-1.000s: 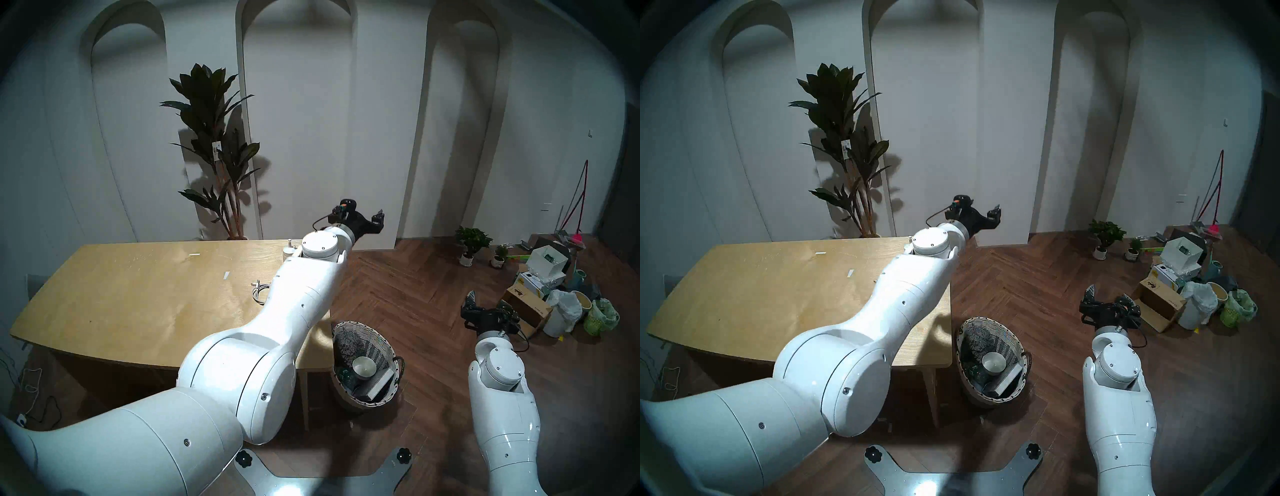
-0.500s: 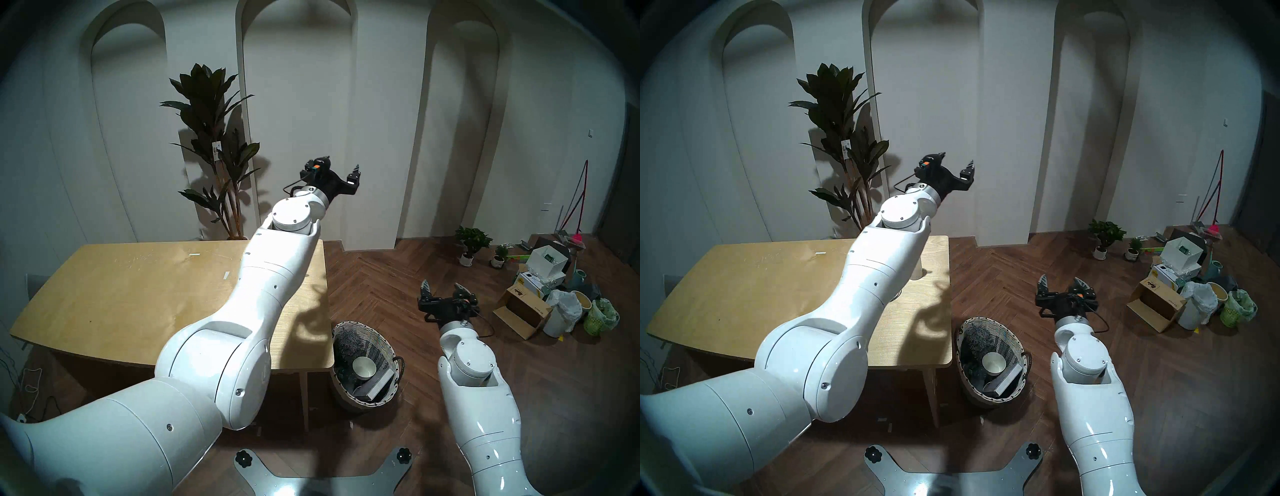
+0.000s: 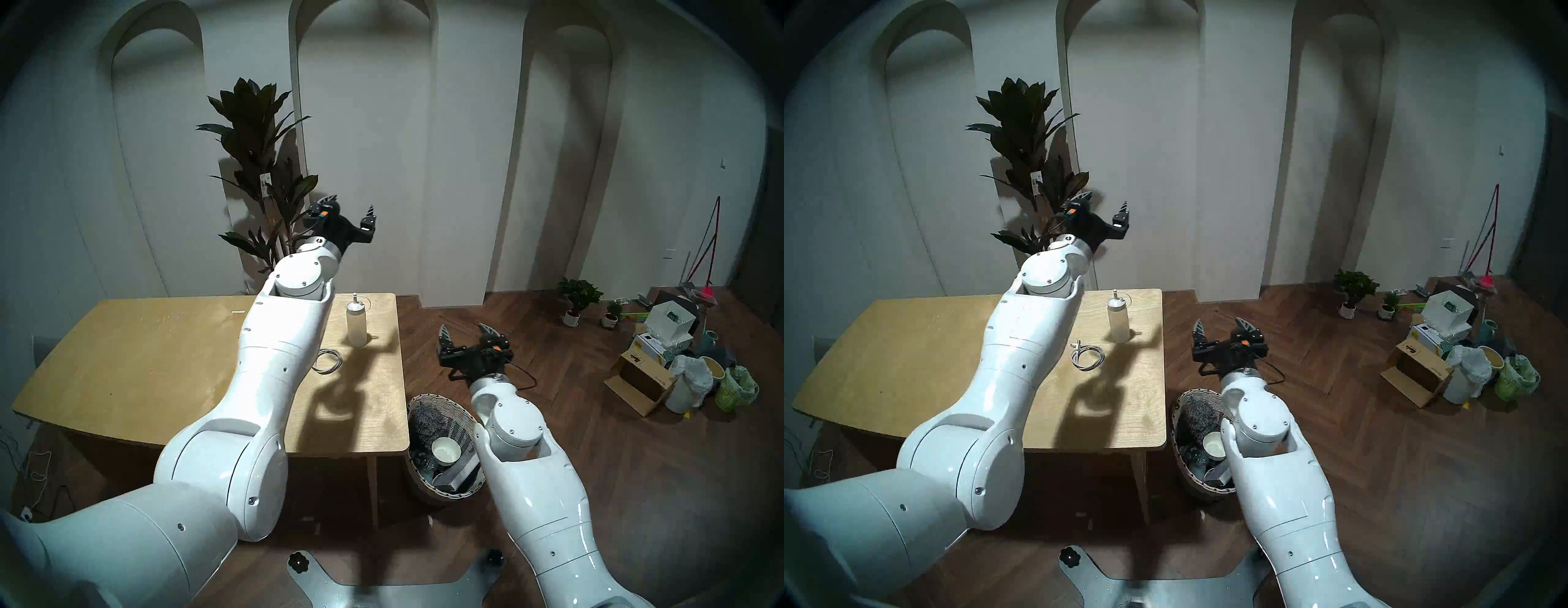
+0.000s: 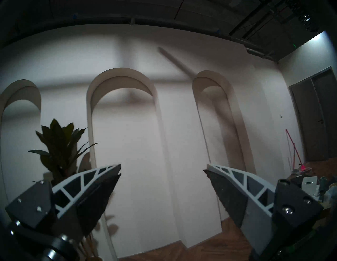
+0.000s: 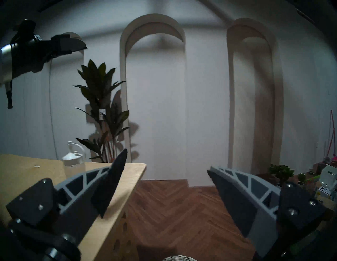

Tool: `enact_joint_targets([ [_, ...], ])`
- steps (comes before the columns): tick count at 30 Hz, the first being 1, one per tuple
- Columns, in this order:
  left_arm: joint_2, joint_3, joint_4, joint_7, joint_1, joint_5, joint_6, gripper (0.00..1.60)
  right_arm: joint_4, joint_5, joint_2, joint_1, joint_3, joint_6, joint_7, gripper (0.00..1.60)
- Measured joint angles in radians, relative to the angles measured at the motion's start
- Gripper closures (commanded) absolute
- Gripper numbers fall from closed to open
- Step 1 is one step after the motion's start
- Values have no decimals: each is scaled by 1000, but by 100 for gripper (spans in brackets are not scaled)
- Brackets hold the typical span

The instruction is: Load the items into the basket from the rear

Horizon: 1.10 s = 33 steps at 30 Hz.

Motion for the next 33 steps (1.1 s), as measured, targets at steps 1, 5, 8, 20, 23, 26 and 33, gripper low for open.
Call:
enact_joint_targets([
  [1, 8, -6, -6, 3, 8, 2, 1, 0, 8, -2, -3, 6, -9, 2, 0, 0],
  [5, 46, -37, -38, 17, 56, 17, 10, 0, 64, -11, -20, 43, -52, 21, 0, 0],
  [8, 73, -60, -58, 26, 89, 26, 18, 0, 104, -16, -31, 71, -76, 34, -4, 0],
  [20, 142, -125, -139, 52, 199, 56, 43, 0, 257, -32, -78, 180, -144, 84, -39, 0],
  [23, 152, -136, -163, 56, 225, 62, 49, 0, 298, -36, -94, 210, -155, 96, -49, 0],
  [26, 159, -144, -187, 59, 252, 67, 54, 0, 338, -40, -110, 239, -163, 108, -60, 0],
  [33, 168, -158, -250, 63, 309, 77, 67, 0, 427, -48, -148, 304, -176, 132, -84, 0],
])
